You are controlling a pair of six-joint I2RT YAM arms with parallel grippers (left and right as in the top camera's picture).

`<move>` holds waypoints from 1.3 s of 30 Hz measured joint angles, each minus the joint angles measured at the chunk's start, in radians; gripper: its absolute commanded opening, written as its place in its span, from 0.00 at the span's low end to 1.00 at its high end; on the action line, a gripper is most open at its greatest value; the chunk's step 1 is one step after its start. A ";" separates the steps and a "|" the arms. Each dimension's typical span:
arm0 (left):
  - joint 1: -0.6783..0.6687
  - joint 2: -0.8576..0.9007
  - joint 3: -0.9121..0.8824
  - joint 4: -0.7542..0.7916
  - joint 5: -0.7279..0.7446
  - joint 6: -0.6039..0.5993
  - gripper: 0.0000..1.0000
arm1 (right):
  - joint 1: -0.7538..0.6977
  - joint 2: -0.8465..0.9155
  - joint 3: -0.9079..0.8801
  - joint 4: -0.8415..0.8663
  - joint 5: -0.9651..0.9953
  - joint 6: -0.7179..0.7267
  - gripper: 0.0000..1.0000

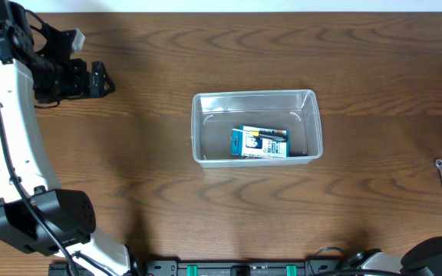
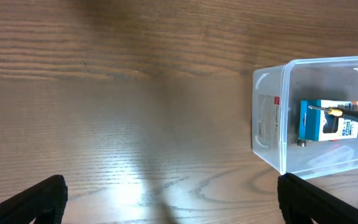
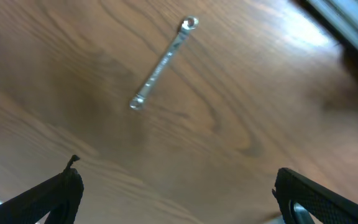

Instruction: Pack container

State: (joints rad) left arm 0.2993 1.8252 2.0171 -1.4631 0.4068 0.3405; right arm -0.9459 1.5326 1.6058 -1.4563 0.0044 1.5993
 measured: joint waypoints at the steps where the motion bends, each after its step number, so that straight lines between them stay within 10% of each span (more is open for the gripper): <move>1: 0.000 0.000 0.000 0.000 0.000 0.000 0.98 | -0.006 0.005 0.000 0.019 -0.001 0.011 0.99; 39: 0.000 0.000 0.000 -0.044 0.000 -0.051 0.98 | -0.097 0.328 -0.004 0.165 -0.019 0.092 0.99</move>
State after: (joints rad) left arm 0.2993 1.8252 2.0171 -1.5074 0.4068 0.2890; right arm -1.0424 1.8603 1.6020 -1.2915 -0.0151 1.6909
